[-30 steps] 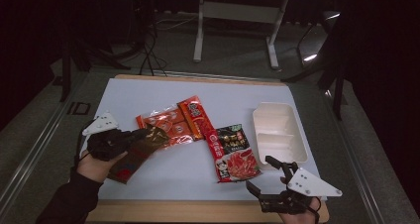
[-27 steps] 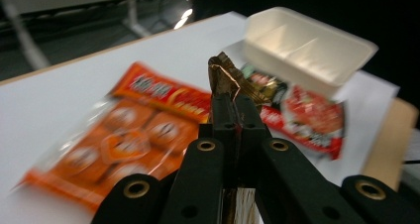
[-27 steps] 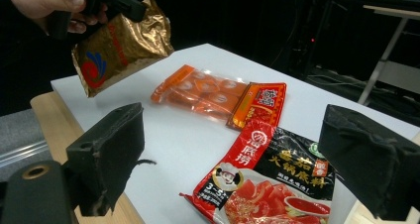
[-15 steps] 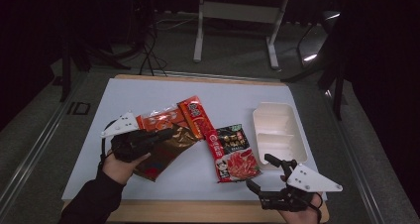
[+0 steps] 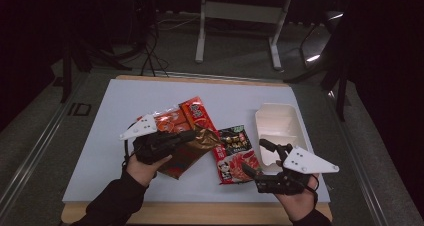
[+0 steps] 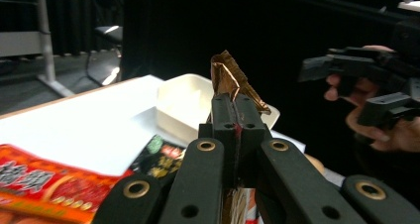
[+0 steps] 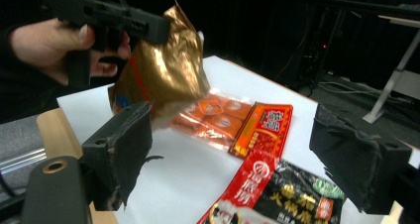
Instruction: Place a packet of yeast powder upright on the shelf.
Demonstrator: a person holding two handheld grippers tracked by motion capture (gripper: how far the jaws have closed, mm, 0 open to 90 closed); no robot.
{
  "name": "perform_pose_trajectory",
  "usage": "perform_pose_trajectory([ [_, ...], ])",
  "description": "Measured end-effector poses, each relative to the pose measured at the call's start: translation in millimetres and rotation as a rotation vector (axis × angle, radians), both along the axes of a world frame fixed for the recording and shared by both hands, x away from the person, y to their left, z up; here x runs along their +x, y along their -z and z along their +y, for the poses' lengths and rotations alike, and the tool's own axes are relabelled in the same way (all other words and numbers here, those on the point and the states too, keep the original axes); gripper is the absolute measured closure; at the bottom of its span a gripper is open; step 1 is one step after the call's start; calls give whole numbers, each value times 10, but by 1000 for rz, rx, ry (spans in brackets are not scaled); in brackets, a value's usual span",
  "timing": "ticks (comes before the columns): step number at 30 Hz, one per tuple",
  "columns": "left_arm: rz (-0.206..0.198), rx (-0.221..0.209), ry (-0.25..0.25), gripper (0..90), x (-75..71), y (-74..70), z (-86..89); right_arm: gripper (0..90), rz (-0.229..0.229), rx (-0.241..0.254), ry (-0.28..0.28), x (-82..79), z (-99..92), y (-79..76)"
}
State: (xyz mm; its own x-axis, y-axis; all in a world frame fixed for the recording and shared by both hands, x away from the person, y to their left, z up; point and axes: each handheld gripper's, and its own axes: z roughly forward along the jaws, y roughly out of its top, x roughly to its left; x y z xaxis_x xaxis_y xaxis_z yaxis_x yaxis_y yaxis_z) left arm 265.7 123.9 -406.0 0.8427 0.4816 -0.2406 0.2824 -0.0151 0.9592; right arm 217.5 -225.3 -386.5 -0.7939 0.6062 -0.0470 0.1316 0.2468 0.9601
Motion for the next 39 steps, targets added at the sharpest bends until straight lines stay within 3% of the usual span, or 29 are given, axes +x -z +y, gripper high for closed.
perform_pose_trajectory([
  [4,-3,-3,13,900,18,41,-118,164,3,1,-6,76,34,-53],
  [9,-13,-69,17,900,52,105,-255,164,18,11,-18,179,94,-84],
  [15,-35,-117,14,900,64,134,-390,164,25,3,-17,225,136,-64],
  [19,-69,-157,6,900,41,149,-474,164,60,9,-24,282,144,-34],
  [23,-98,-206,11,900,23,182,-552,225,90,40,-30,357,130,-6],
  [26,-119,-234,22,900,9,193,-578,312,113,39,-45,389,134,10],
  [27,-125,-236,30,900,4,193,-584,377,111,29,-42,395,136,18],
  [28,-125,-236,30,900,4,193,-584,377,111,29,-42,395,136,18],
  [29,-140,-234,35,900,-13,194,-608,523,126,16,-63,412,136,36],
  [30,-140,-234,35,900,-13,194,-608,613,122,18,-67,409,132,38],
  [33,-133,-228,49,900,3,207,-599,784,135,9,-106,423,110,26],
  [35,-124,-215,62,900,18,210,-582,817,158,-9,-151,432,107,9],
  [39,-106,-176,88,874,29,206,-556,835,168,-54,-184,437,125,-10],
])
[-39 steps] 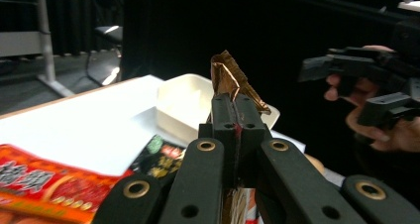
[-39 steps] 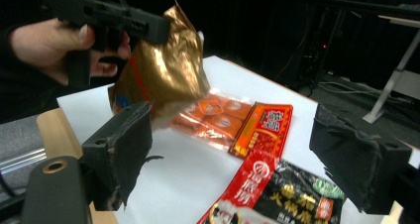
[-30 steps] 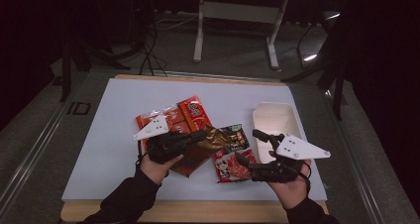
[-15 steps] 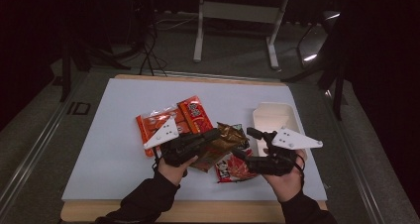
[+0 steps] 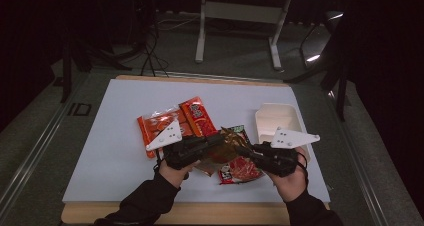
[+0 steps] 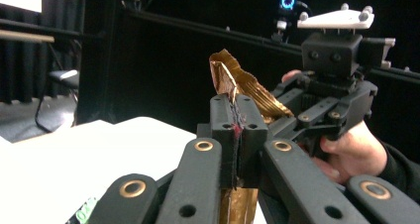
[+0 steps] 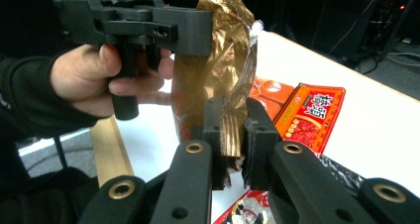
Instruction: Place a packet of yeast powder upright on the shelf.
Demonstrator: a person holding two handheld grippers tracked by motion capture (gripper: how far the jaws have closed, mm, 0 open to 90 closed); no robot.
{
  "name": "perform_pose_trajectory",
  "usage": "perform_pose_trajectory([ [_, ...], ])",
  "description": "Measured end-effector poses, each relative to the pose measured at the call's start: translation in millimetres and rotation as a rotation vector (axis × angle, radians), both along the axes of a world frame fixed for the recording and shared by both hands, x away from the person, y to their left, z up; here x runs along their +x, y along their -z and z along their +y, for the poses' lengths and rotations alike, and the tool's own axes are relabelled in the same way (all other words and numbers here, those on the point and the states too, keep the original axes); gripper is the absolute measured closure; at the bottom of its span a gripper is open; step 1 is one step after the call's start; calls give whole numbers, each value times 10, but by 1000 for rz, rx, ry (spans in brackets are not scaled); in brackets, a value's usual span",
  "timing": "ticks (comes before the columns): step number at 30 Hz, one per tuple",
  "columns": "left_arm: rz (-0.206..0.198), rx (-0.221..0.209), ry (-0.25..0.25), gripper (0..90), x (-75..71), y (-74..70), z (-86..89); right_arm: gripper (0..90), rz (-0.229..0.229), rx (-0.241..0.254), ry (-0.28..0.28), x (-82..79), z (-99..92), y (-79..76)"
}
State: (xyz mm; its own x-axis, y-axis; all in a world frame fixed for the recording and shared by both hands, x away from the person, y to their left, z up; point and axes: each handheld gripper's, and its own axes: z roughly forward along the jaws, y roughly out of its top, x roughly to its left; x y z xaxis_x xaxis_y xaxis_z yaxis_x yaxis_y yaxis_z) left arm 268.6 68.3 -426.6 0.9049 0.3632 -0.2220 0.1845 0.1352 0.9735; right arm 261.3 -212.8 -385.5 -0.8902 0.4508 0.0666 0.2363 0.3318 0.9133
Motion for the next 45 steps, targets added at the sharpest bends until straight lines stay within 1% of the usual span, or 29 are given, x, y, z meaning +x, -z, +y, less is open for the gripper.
perform_pose_trajectory([
  [1,0,0,0,852,0,0,0,835,0,0,0,0,0,0],
  [2,5,21,7,795,-3,0,12,839,3,-16,-13,8,2,-20],
  [4,6,44,14,786,-8,-1,25,843,5,-19,-21,14,0,-41],
  [6,4,48,16,707,-13,-5,38,844,5,-25,-26,18,0,-54],
  [7,9,59,21,707,-18,-18,51,846,5,-27,-33,22,-1,-64],
  [8,10,65,21,683,-25,-33,69,848,5,-36,-39,23,1,-75],
  [10,17,82,21,589,-31,-58,101,851,-1,-57,-43,24,3,-92],
  [11,14,83,26,581,-36,-66,120,851,-3,-65,-44,27,3,-96],
  [12,11,87,26,550,-44,-74,137,852,1,-69,-46,33,0,-100],
  [13,11,87,26,499,-44,-74,137,852,1,-69,-46,33,0,-100],
  [14,21,103,20,499,-61,-92,166,853,-2,-72,-46,39,-3,-104],
  [15,20,109,22,427,-71,-99,181,855,-2,-73,-53,51,-8,-113],
  [17,19,120,7,315,-96,-106,209,857,0,-73,-57,59,-10,-125],
  [18,18,136,6,237,-103,-106,222,858,-2,-76,-61,64,-8,-133],
  [19,28,154,-13,176,-110,-107,234,859,-4,-73,-59,66,-9,-142],
  [20,38,165,-19,131,-115,-101,248,860,-3,-72,-61,70,-7,-153],
  [21,44,179,-16,110,-118,-92,263,860,-6,-80,-63,72,-3,-164],
  [22,49,199,-31,96,-128,-83,276,861,-6,-78,-63,74,-2,-178],
  [23,52,205,-37,80,-140,-71,296,861,-4,-77,-70,83,-3,-191],
  [25,60,207,-30,65,-145,-59,316,862,-7,-83,-70,87,1,-206],
  [26,71,220,-49,65,-161,-38,354,863,-8,-80,-69,96,-1,-219],
  [27,77,224,-50,28,-164,-31,372,863,-10,-80,-73,120,-4,-242],
  [30,91,225,-66,29,-176,-1,462,864,-13,-74,-73,151,-13,-275],
  [33,87,250,-90,29,-199,29,539,865,-21,-68,-78,182,-28,-314],
  [38,87,281,-122,29,-273,138,689,866,-26,-56,-85,252,-88,-390],
  [39,86,294,-134,30,-289,163,719,866,-24,-53,-87,266,-99,-402],
  [41,80,287,-165,43,-329,216,781,867,-26,-56,-82,300,-125,-435],
  [42,85,291,-176,43,-343,238,804,867,-28,-51,-87,319,-139,-451],
  [45,87,307,-185,43,-380,300,868,868,-38,-49,-81,367,-174,-508],
])
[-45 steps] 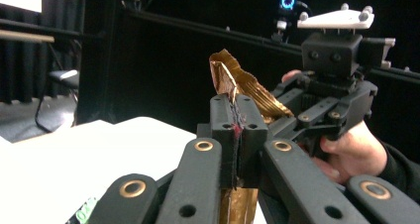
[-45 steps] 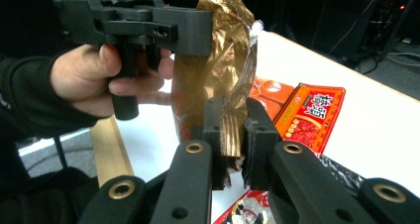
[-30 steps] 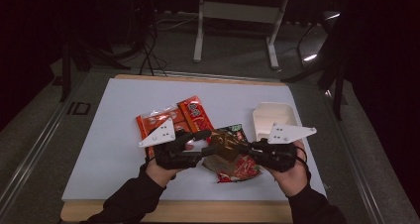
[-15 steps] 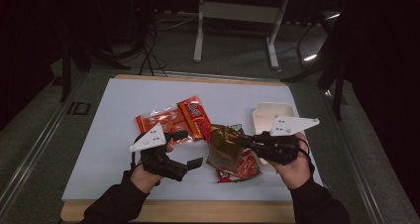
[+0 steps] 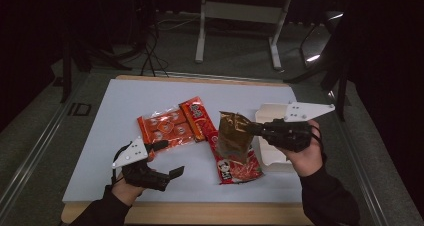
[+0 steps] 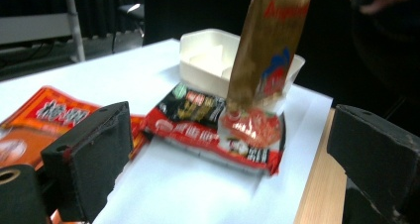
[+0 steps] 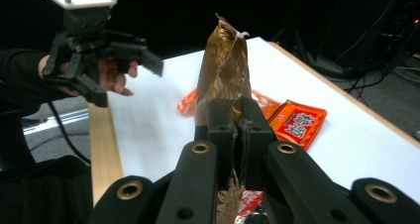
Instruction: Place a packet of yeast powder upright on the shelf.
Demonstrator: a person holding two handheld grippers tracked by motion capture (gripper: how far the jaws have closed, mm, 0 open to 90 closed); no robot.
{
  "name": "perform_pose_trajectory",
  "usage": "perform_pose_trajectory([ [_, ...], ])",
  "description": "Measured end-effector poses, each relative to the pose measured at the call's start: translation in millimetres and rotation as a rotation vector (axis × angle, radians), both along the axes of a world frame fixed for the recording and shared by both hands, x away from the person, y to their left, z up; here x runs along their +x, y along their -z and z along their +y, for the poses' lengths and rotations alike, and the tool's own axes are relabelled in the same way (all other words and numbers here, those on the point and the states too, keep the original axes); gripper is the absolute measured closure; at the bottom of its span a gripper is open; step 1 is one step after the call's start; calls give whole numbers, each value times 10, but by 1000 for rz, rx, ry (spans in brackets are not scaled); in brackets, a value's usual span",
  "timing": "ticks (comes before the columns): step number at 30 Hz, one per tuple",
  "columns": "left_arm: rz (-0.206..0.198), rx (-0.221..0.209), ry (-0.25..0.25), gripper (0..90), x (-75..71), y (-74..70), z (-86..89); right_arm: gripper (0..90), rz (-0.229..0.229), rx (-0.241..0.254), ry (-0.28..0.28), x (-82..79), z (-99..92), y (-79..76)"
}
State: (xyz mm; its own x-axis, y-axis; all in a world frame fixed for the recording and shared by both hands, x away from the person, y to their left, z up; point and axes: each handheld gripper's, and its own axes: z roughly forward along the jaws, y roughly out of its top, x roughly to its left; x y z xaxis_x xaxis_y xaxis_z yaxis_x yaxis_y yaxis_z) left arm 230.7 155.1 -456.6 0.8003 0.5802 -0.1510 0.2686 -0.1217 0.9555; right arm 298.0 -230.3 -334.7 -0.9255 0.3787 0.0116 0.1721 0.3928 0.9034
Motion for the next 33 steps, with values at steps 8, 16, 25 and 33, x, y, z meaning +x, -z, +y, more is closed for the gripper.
perform_pose_trajectory([
  [8,38,6,-56,38,-15,220,153,868,-57,2,8,118,-101,-168],
  [16,64,-14,-80,34,17,419,255,870,-62,8,49,286,-226,-268],
  [25,59,-13,-73,34,8,489,275,871,-78,9,99,467,-393,-374],
  [33,52,-2,-75,34,11,514,281,871,-84,11,145,621,-562,-443],
])
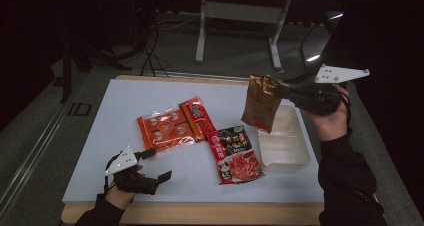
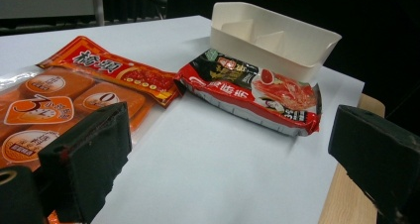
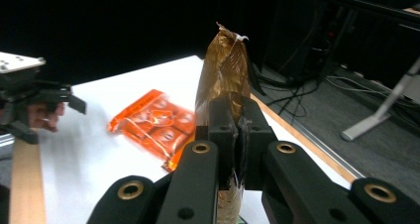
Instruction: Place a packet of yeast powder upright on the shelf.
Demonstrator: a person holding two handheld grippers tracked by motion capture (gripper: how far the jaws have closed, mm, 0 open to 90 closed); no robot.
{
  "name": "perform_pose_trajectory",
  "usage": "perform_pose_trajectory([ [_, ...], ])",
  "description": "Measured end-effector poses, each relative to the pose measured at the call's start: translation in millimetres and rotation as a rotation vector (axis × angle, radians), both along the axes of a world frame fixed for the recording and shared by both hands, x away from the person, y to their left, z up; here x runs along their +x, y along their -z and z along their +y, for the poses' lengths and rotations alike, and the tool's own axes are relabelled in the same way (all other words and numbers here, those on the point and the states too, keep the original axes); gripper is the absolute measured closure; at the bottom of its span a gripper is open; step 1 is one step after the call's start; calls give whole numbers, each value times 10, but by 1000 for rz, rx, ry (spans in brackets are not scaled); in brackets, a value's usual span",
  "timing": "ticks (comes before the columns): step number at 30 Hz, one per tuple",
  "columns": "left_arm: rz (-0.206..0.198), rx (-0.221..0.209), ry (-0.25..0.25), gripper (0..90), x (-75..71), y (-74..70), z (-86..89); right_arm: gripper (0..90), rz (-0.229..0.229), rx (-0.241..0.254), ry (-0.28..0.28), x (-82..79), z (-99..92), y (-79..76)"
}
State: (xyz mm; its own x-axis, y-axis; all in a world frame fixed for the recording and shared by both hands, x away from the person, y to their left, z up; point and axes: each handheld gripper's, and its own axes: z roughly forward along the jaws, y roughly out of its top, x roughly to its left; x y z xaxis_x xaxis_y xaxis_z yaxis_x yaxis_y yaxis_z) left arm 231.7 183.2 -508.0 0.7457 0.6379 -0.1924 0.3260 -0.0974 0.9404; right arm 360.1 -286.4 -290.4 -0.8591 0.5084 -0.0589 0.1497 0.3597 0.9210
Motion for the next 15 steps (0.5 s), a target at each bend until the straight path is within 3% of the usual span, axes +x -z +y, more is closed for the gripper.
perform_pose_trajectory([
  [15,10,-13,4,35,-16,5,10,871,9,-29,118,387,-304,84],
])
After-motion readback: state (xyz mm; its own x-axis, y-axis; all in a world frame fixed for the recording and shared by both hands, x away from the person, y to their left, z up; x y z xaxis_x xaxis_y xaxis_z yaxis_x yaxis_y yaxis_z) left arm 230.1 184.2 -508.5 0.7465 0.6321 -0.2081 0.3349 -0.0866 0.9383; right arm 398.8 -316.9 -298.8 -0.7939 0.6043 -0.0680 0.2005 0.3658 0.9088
